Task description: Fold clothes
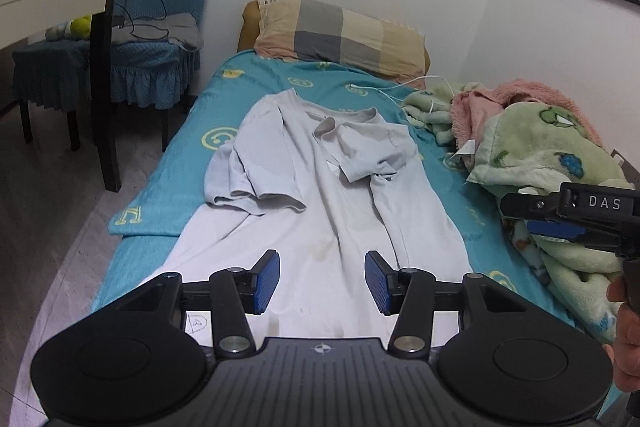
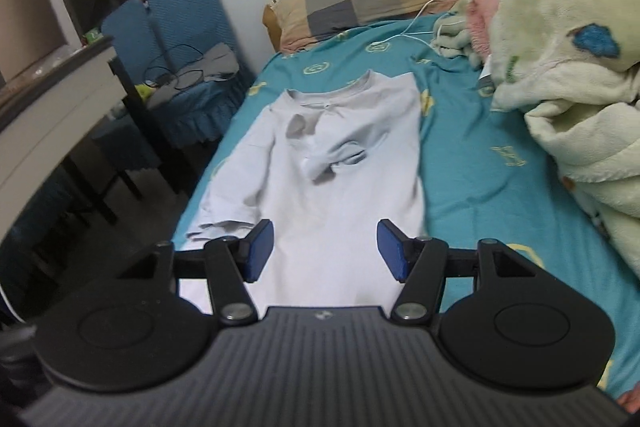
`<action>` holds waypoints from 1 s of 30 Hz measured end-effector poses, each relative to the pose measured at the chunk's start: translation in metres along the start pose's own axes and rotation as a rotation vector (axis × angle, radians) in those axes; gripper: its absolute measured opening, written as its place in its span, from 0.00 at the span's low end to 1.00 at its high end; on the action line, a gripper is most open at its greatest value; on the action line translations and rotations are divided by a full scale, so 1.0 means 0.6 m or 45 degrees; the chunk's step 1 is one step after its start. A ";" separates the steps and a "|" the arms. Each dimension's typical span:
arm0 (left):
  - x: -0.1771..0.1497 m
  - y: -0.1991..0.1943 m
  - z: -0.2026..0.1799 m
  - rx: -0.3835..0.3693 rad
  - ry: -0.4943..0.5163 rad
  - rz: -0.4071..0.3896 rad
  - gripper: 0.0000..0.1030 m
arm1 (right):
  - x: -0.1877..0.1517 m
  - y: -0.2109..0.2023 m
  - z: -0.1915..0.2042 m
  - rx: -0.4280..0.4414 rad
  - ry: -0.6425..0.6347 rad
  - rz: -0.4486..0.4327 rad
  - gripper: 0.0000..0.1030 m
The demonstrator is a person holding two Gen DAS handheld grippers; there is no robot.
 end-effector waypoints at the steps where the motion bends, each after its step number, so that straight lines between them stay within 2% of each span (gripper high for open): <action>1: 0.001 0.000 -0.002 0.004 0.010 -0.004 0.49 | 0.001 0.001 -0.001 -0.007 -0.008 -0.006 0.58; 6: -0.008 0.017 0.005 0.045 0.048 0.003 0.49 | 0.002 0.006 0.007 -0.004 -0.035 0.005 0.59; 9: -0.014 0.032 0.013 0.091 0.088 0.012 0.47 | 0.000 0.004 0.008 0.009 -0.022 0.011 0.65; 13: -0.009 0.070 0.013 0.138 0.170 0.047 0.47 | 0.000 0.002 0.002 0.010 -0.010 0.025 0.66; 14: -0.007 0.081 0.015 0.160 0.201 0.058 0.47 | -0.001 0.003 0.001 0.019 -0.004 0.033 0.66; 18: 0.007 0.131 0.014 0.234 0.374 0.071 0.52 | -0.003 0.007 -0.005 0.057 0.021 0.058 0.78; 25: 0.032 0.244 0.030 0.293 0.564 0.151 0.58 | -0.004 0.027 -0.029 0.041 0.056 0.071 0.78; 30: 0.034 0.322 0.049 0.331 0.710 0.212 0.58 | 0.001 0.060 -0.068 -0.057 0.101 0.082 0.78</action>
Point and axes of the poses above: each gripper's, at about its wrist camera, not at the fingertips, and y roughly the way its jaws point, z to its left, x to its top, the point moved 10 cm from there along y, roughly the way its jaws point, and after that the axes turned 5 degrees about -x, right-handed, at the moved point
